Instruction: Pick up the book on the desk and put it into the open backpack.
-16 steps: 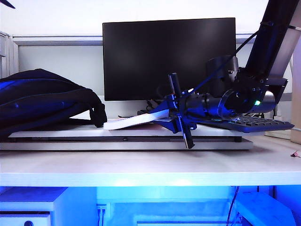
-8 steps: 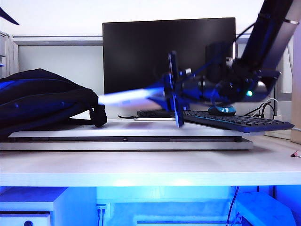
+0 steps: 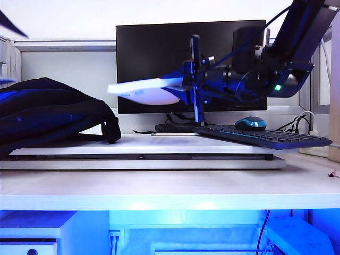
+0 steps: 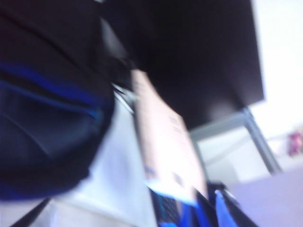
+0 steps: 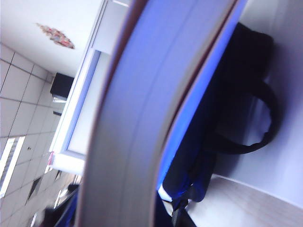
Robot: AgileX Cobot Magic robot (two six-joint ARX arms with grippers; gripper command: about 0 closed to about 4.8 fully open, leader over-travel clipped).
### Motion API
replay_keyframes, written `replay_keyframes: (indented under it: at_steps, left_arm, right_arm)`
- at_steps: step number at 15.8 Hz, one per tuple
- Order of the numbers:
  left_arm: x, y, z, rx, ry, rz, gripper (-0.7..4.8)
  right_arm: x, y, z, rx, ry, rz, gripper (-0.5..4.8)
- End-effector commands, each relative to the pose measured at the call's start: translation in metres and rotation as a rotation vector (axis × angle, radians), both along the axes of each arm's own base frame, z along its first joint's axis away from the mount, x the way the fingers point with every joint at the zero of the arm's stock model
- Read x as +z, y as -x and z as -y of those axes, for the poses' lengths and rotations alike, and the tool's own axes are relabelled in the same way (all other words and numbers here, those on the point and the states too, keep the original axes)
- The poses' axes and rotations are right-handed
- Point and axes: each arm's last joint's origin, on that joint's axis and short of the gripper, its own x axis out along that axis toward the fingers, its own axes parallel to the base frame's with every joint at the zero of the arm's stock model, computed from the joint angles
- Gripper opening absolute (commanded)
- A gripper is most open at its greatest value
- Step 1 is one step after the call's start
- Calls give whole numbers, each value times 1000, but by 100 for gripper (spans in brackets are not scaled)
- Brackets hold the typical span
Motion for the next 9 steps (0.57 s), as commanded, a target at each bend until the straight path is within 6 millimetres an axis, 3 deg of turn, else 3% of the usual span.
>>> replay_keyframes:
  at_steps: [1,9]
  left_arm:
    - [1,-24,-5,5,-6,3,479]
    - [-26,-78,-18,52,7,-76,479]
  right_arm:
    - [27,7,-3,36,-34,128,-7]
    - [36,18,-19,91,-36,136,-7]
